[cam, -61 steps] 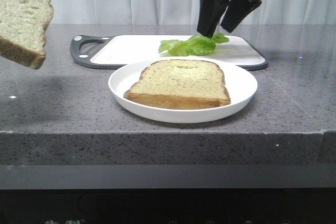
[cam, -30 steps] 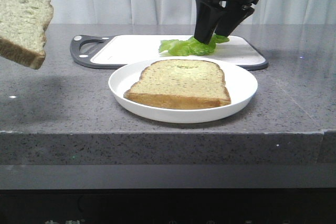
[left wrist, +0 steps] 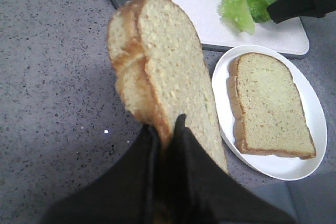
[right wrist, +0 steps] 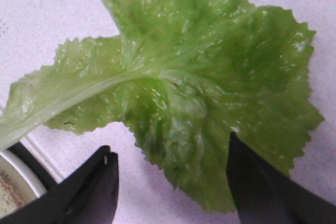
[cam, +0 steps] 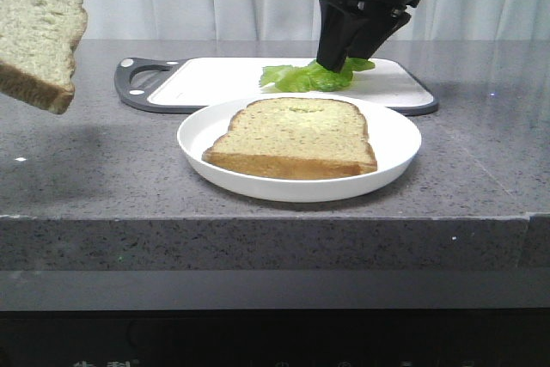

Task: Left arm grabs bread, right arm adds lettuce
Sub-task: 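Lower the right gripper onto the lettuce leaf on the cutting board and grasp it, then lift the lettuce leaf with the right gripper and carry it over the plate, then lower the lettuce onto the bottom slice, open the right gripper, withdraw, then carry the held bread slice with the left gripper over the lettuce, then lower the bread slice onto the lettuce, open the left gripper, withdraw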

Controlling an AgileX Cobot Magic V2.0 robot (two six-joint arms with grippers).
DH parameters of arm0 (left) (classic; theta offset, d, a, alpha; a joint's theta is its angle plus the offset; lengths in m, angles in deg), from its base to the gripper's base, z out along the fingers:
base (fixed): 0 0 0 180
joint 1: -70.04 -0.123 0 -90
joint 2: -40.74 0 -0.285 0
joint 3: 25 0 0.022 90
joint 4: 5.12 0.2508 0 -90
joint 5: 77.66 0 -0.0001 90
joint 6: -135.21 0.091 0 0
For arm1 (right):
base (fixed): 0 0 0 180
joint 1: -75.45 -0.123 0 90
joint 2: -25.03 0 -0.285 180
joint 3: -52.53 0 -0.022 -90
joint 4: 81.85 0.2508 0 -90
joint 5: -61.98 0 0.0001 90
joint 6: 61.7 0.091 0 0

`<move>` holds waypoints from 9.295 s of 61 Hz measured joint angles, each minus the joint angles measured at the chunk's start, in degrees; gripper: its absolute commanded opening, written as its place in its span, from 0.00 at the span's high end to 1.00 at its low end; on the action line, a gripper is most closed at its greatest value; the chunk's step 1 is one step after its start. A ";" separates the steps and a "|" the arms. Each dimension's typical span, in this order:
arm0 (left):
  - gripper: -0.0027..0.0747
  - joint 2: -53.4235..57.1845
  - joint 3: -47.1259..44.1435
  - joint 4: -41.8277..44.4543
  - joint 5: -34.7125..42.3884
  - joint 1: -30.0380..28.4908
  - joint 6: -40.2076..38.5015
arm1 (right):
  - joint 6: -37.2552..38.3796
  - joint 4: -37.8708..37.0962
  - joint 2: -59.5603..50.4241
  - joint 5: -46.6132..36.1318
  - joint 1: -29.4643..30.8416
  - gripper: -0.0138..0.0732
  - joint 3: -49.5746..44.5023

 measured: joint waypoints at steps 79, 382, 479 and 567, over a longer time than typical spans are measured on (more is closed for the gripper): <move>0.99 -0.10 0.00 0.00 0.00 0.00 0.00 | 0.00 -1.60 0.00 0.04 0.00 0.38 0.00; 0.99 -0.10 0.00 0.00 1.45 0.00 0.00 | 4.92 2.81 -62.74 -28.87 2.73 0.92 -62.95; 0.99 -35.10 12.15 -50.27 -9.45 8.26 26.44 | 3.58 2.81 -100.02 -52.86 2.73 0.92 -98.58; 0.99 -31.68 16.66 -34.86 -17.35 1.84 27.99 | 3.58 2.81 -100.02 -52.86 2.73 0.92 -98.58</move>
